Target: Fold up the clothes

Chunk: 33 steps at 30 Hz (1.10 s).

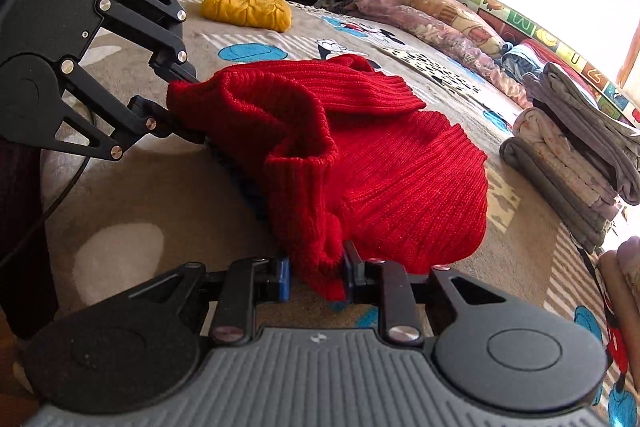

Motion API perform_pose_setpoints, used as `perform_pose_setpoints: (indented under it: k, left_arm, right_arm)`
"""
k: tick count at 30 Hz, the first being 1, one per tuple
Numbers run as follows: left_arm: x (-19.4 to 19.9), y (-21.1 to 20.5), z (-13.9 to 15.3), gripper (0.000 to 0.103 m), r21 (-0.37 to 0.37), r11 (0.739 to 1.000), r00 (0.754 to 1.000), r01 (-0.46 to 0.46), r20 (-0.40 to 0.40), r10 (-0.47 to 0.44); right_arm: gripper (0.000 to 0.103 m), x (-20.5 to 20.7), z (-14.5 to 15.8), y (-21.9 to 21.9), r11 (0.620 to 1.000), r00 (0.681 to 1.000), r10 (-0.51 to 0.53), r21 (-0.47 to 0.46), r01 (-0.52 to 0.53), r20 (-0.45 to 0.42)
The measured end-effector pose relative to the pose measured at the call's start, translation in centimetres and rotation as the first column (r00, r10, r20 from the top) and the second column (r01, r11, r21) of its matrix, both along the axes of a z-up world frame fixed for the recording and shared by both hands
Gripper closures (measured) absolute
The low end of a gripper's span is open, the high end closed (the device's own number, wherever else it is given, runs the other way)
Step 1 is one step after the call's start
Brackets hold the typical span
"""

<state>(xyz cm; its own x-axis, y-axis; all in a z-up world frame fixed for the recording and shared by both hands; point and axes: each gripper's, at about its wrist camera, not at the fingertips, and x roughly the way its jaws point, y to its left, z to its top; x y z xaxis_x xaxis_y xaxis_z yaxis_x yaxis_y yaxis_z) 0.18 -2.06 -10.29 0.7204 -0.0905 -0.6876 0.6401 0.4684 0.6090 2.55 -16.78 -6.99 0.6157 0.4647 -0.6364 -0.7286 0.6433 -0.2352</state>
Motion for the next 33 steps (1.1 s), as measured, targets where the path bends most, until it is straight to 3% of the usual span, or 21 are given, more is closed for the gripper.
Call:
perform_pose_setpoints:
  k: [2,4,9,12,14,15,16,18,20,21,23,24,26,28,30,33]
  left_arm:
    - [-1.0,0.1,-0.2,0.062,0.028,0.999,0.998,0.033,-0.046,-0.032]
    - [-2.8,0.3,0.2,0.06,0.052,0.994,0.991,0.095,-0.102,-0.089]
    - [-6.1,2.4,3.3,0.052,0.044,0.991,0.987,0.126,-0.109,-0.12]
    - [-6.6,4.5,6.9,0.044,-0.073,0.995,0.994,0.063,-0.082,-0.069]
    - [-6.7,6.2,9.7,0.04,-0.183,0.983,0.998,0.002,-0.062,-0.014]
    - [-6.7,7.0,11.0,0.039,-0.246,0.969,0.998,-0.035,-0.051,0.023]
    - [-6.5,7.8,12.3,0.037,-0.329,0.94,0.996,-0.088,-0.047,0.077]
    - [-6.0,9.5,14.9,0.027,-0.489,0.852,0.981,-0.188,-0.054,0.185]
    - [-5.1,10.7,16.3,0.019,-0.637,0.713,0.949,-0.291,-0.1,0.298]
    - [-4.7,10.9,16.5,0.018,-0.69,0.642,0.93,-0.334,-0.133,0.342]
    - [-3.5,10.2,15.8,0.014,-0.742,0.537,0.892,-0.401,-0.184,0.412]
    - [-2.9,9.3,15.3,0.014,-0.745,0.518,0.879,-0.42,-0.192,0.437]
    - [-1.3,6.6,13.7,0.014,-0.707,0.54,0.862,-0.457,-0.201,0.466]
    - [-0.2,4.2,12.4,0.014,-0.674,0.578,0.866,-0.46,-0.196,0.46]
    - [1.2,1.8,11.0,0.014,-0.631,0.631,0.875,-0.452,-0.176,0.45]
    - [3.6,-1.8,9.0,0.015,-0.542,0.726,0.892,-0.424,-0.111,0.439]
  right_arm:
    - [0.063,-1.1,-0.4,0.2,1.0,1.0,0.012,-0.019,-0.013,-0.007]
    - [0.057,-2.3,-0.8,0.3,0.999,1.0,0.025,-0.039,-0.025,-0.014]
    - [0.056,-4.5,0.8,-0.2,0.997,0.996,0.073,-0.023,-0.074,-0.043]
    - [0.055,-4.5,3.3,-1.7,0.996,0.997,0.036,0.08,-0.031,-0.063]
    - [0.053,-3.8,5.9,-3.9,0.968,0.994,-0.004,0.25,0.033,-0.113]
    - [0.049,-3.4,7.2,-5.2,0.935,0.988,-0.024,0.348,0.076,-0.15]
    - [0.045,-2.9,8.4,-6.6,0.887,0.981,-0.037,0.446,0.12,-0.189]
    - [0.037,-1.8,10.2,-9.8,0.733,0.963,-0.018,0.652,0.195,-0.268]
    - [0.032,-0.6,10.3,-12.7,0.541,0.941,0.015,0.794,0.276,-0.337]
    - [0.027,0.1,10.0,-14.0,0.447,0.929,0.029,0.836,0.318,-0.369]
    - [0.025,1.3,8.1,-15.5,0.339,0.906,0.005,0.853,0.396,-0.423]
    - [0.024,1.9,6.8,-16.1,0.299,0.892,-0.015,0.849,0.436,-0.453]
    - [0.023,2.9,3.0,-16.5,0.238,0.844,-0.043,0.815,0.528,-0.535]
    - [0.022,3.5,-1.0,-16.5,0.188,0.772,-0.036,0.754,0.629,-0.635]
    - [0.022,4.1,-3.7,-16.0,0.197,0.706,-0.029,0.688,0.698,-0.708]
    - [0.021,4.3,-4.7,-15.3,0.247,0.69,-0.057,0.659,0.711,-0.722]
